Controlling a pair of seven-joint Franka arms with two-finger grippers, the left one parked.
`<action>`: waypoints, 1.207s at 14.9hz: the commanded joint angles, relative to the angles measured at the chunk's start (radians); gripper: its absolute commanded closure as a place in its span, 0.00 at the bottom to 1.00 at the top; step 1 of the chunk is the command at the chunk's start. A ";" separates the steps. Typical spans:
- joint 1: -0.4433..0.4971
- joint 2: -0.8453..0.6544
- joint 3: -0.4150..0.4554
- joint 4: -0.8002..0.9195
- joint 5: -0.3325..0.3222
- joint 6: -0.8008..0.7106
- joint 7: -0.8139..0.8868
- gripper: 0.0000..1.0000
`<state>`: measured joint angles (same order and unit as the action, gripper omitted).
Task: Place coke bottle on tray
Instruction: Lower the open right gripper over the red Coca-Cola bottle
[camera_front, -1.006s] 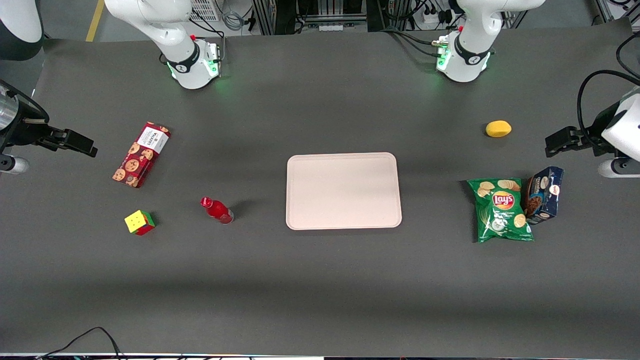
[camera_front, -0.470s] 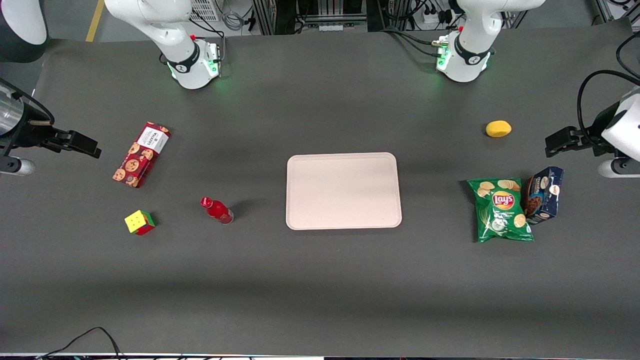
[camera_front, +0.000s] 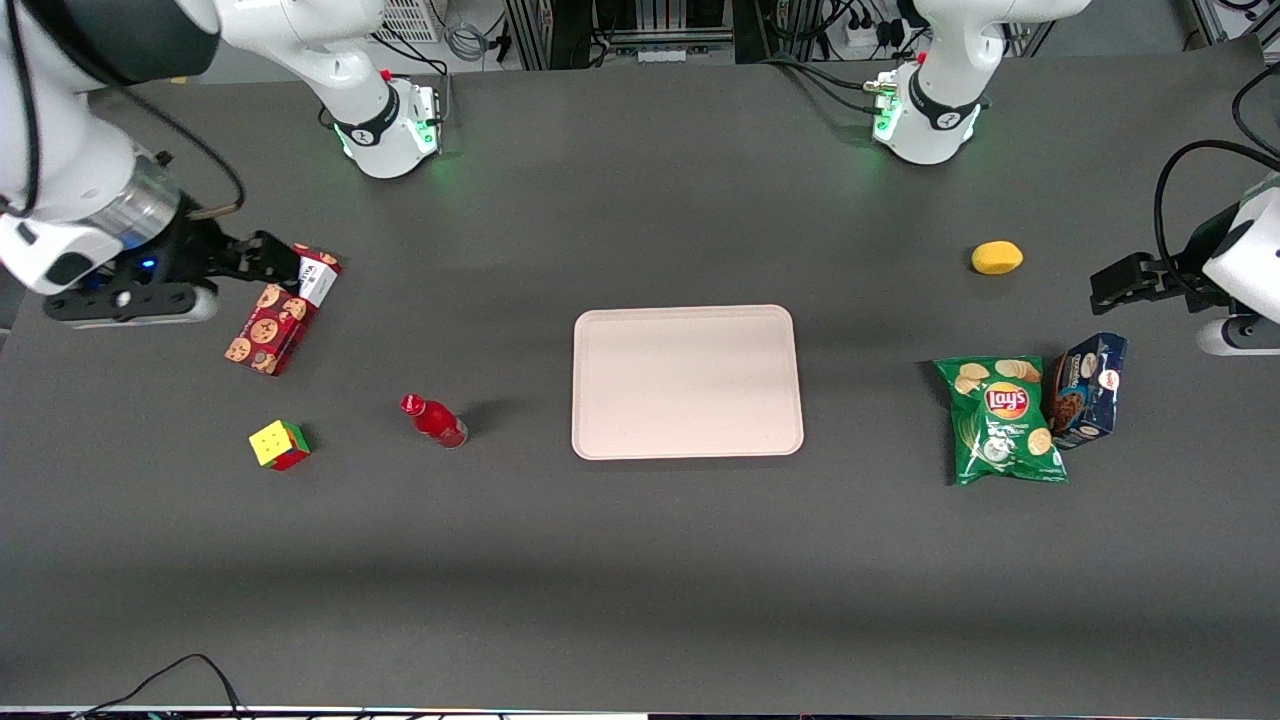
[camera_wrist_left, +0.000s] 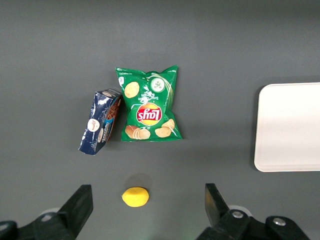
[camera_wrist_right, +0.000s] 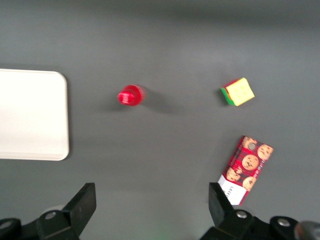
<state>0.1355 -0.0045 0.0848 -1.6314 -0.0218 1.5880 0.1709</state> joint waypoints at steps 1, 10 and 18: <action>0.070 0.055 -0.017 0.079 0.014 -0.014 0.012 0.00; 0.072 0.285 -0.016 0.055 0.034 0.137 0.009 0.00; 0.072 0.351 -0.016 -0.140 0.026 0.513 0.009 0.00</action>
<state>0.1998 0.3697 0.0743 -1.6897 -0.0030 1.9921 0.1781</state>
